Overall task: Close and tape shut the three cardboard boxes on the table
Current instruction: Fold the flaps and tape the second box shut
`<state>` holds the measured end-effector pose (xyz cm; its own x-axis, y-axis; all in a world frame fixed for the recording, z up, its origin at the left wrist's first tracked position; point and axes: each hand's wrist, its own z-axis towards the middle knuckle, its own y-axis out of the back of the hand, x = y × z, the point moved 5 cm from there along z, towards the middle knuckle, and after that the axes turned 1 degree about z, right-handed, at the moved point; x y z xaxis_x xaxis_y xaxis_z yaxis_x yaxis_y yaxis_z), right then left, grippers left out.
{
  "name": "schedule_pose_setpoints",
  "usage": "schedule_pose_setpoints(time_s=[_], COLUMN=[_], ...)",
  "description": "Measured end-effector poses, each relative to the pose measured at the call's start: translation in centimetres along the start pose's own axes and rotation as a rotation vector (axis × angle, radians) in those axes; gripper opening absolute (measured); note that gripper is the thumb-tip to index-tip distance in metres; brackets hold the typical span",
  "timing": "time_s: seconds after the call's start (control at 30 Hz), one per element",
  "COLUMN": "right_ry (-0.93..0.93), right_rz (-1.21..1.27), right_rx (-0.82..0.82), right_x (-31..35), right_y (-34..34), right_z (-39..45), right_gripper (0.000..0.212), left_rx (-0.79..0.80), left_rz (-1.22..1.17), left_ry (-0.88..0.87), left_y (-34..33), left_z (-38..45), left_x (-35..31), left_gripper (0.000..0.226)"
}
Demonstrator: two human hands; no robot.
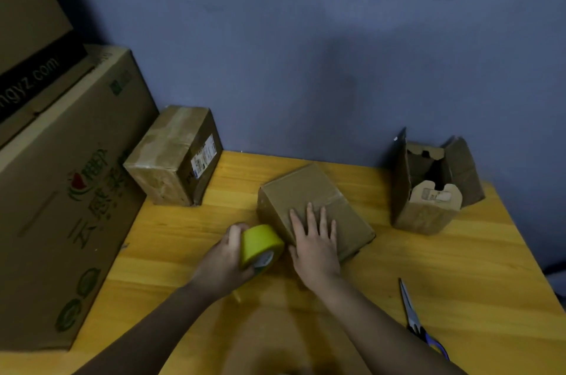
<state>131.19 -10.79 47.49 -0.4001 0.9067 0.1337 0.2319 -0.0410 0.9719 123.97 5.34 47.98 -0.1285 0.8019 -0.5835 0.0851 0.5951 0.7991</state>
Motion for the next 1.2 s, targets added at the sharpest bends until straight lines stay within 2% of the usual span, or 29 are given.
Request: schedule_pose_setpoints(time_s=[0.07, 0.13, 0.17, 0.27, 0.33, 0.43, 0.5, 0.63, 0.73, 0.83, 0.9, 0.97, 1.1, 1.2], right_ry=[-0.018, -0.037, -0.052, -0.094, -0.107, -0.164, -0.177, -0.125, -0.132, -0.112, -0.097, -0.071, -0.054, -0.104], right_rz=[0.048, 0.163, 0.276, 0.832, 1.001, 1.047, 1.028, 0.703, 0.602, 0.497, 0.483, 0.516, 0.553, 0.480], right_rx=[0.017, 0.053, 0.078, 0.103, 0.104, 0.010, -0.088, -0.237, -0.166, -0.141, -0.132, -0.134, -0.055, 0.004], right_x=[-0.9, -2.1, -2.8, -5.0, -6.1, -7.5, -8.4, -8.5, -7.5, -7.6, -7.6, -7.5, -7.6, -7.5], right_y=[1.1, 2.5, 3.3, 4.6, 4.5, 3.1, 2.6, 2.2, 1.6, 1.0, 1.0, 1.2, 1.6, 1.4], right_z=[0.4, 1.1, 1.5, 2.5, 2.6, 2.3, 1.9, 1.0, 0.6, 0.5, 0.5, 0.5, 0.5, 0.4], right_gripper=[0.068, 0.068, 0.069, 0.062, 0.053, 0.041, 0.039, 0.038, 0.043, 0.050, 0.055, 0.054, 0.050, 0.046], left_rx=[-0.080, -0.145, -0.191, -0.304, -0.306, -0.217, -0.170, -0.168, -0.188, -0.159, -0.124, -0.133, -0.065, -0.017], left_rz=[-0.060, -0.070, -0.081, -0.065, 0.019, 0.190, 0.242, 0.361, 0.282, 0.142, 0.039, 0.016, 0.266, 0.451], left_ry=[-0.022, -0.067, -0.104, -0.219, -0.236, -0.266, -0.281, -0.315, -0.342, -0.349, -0.332, -0.354, -0.377, -0.385], left_y=[1.6, 3.5, 4.7, 7.8, 8.7, 7.4, 5.9, 4.4, 4.4, 4.5, 4.4, 4.5, 5.1, 5.2], left_z=[0.4, 1.2, 1.7, 3.5, 5.2, 7.2, 7.9, 8.9, 9.0, 8.1, 7.3, 6.8, 7.5, 8.6], left_x=[-1.2, -3.1, -4.3, -8.4, -11.1, -14.3, -15.5, -17.3, -16.5, -13.6, -12.2, -12.1, -13.7, -15.7], left_gripper=[0.061, 0.063, 0.067, 0.072, 0.072, 0.060, 0.057, 0.056, 0.057, 0.073, 0.086, 0.085, 0.062, 0.057])
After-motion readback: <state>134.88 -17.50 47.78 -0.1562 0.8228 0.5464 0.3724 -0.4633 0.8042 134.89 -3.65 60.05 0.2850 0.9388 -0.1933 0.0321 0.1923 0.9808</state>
